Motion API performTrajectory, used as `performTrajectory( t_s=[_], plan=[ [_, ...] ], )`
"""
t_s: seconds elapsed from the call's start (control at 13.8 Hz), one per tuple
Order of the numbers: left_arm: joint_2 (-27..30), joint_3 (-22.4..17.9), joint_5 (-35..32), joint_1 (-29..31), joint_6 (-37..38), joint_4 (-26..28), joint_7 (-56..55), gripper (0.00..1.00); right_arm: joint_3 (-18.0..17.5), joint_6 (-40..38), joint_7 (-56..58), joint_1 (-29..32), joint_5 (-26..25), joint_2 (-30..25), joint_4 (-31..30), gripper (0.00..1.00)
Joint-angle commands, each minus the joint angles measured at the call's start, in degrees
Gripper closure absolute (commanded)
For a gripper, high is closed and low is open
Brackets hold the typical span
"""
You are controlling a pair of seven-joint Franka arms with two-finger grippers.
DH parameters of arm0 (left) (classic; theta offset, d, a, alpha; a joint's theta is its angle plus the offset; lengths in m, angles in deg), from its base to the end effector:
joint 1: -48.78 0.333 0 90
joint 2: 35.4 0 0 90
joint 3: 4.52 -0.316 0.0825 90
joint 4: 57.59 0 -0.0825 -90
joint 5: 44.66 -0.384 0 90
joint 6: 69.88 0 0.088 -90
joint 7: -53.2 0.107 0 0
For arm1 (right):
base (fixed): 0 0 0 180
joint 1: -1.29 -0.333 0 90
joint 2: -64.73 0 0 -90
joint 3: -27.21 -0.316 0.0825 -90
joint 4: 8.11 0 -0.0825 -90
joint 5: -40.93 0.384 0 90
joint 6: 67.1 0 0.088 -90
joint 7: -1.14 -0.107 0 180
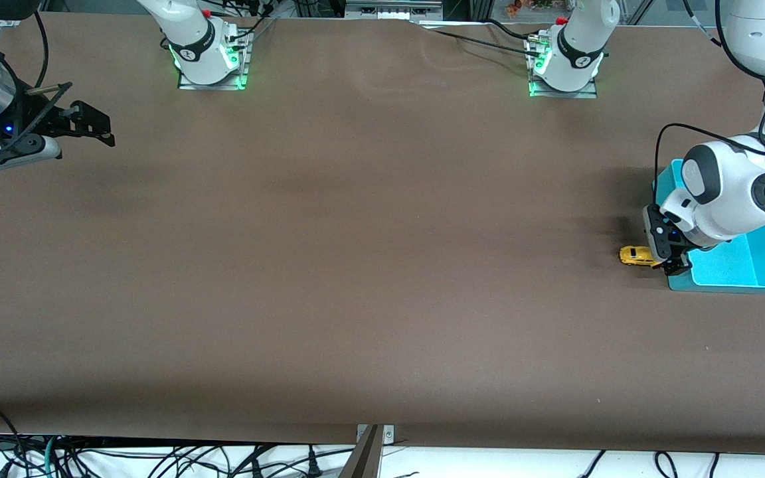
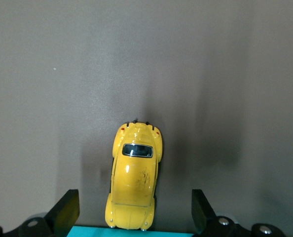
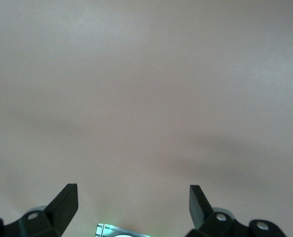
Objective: Wind and store yellow beetle car
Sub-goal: 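Grasp the yellow car with the left gripper while the right gripper retracts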
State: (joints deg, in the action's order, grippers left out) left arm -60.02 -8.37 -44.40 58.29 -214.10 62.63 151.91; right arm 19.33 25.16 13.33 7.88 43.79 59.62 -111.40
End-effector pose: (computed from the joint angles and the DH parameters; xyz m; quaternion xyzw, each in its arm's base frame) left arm 0.5664 0.1344 0.2121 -0.7344 0.6786 0.0133 0.0030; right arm 0.5223 0.0195 0.5662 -0.9919 -0.1143 0.0500 0.0236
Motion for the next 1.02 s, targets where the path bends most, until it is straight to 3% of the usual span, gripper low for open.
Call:
performTrajectory(
  t_s=[0.0,0.94],
  plan=[
    [-1.39,0.25,-1.14,0.42,-1.59,-0.95,1.75,0.00,0.76,-2.95,-4.08,-0.96,-0.22,-0.60,0.98,0.00],
    [-1.57,0.34,-1.49,0.07,-9.39,5.02,2.10,0.00,0.76,-2.61,-5.86,-1.40,-1.36,-0.52,1.24,0.00]
  ],
)
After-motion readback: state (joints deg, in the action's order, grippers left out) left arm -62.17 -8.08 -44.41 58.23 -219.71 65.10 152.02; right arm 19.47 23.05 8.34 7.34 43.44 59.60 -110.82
